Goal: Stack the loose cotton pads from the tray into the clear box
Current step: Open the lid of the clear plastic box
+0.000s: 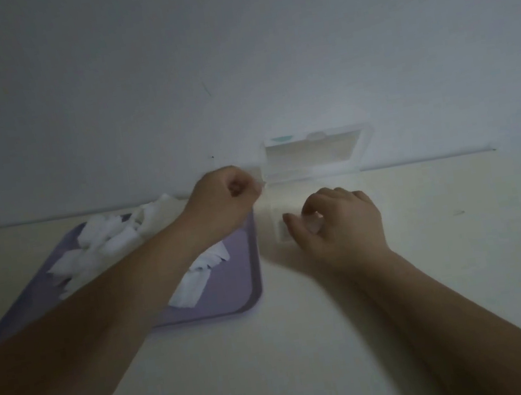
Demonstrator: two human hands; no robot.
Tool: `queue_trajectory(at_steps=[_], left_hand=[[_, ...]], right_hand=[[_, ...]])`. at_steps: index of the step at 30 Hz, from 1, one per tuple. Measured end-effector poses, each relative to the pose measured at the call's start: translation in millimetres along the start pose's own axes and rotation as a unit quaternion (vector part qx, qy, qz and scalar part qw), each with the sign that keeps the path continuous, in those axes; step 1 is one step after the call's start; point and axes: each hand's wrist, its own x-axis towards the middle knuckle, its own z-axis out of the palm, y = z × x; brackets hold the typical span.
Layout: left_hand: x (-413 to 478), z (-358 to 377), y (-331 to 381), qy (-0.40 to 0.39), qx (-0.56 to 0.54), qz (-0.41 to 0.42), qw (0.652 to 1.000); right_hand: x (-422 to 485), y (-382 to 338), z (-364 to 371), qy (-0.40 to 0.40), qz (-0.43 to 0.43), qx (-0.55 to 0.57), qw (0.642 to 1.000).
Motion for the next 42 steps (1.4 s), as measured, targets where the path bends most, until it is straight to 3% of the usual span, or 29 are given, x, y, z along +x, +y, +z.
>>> queue_trajectory(at_steps=[5, 10, 14, 19, 22, 25, 28, 31, 34, 38, 42], left_hand=[[-11, 11, 9, -0.088, 0.034, 0.033, 0.995], [7, 30, 21, -0.020, -0.012, -0.027, 0.999], [25, 36, 20, -0.063, -0.033, -0.085, 0.994], [23, 40, 11, -0.072, 0.043, -0.064, 0.994], [13, 26, 8, -0.053, 0.025, -0.038, 0.998], [-12, 5, -8, -0.003, 0.022, 0.011, 1.000], [-43, -16, -30, 0.007, 0.028, 0.032, 0.999], [-66, -41, -55, 0.057, 0.158, 0.103, 0.980], [-87, -67, -75, 0.078, 0.249, 0.105, 0.960], [-109, -80, -88, -0.001, 0.266, 0.057, 0.962], [-98, -80, -90, -0.024, 0.281, 0.060, 0.958]], right_hand=[[-4, -2, -1, 0.017, 0.017, -0.002, 1.000], [-2, 3, 2, 0.016, 0.022, 0.017, 1.000], [-1, 5, 5, 0.007, 0.016, 0.017, 1.000], [1, 4, 6, -0.009, -0.040, 0.029, 0.999], [1, 4, 8, -0.023, -0.053, 0.028, 0.998], [1, -4, 6, 0.018, -0.092, 0.051, 0.994], [-5, -28, 1, 0.063, -0.187, 0.098, 0.975], [-21, -55, -1, -0.038, -0.212, 0.181, 0.960], [-35, -71, 4, -0.158, -0.194, 0.178, 0.952], [-33, -84, 15, -0.192, -0.138, 0.167, 0.957], [-19, -102, 31, -0.206, -0.106, 0.158, 0.960]])
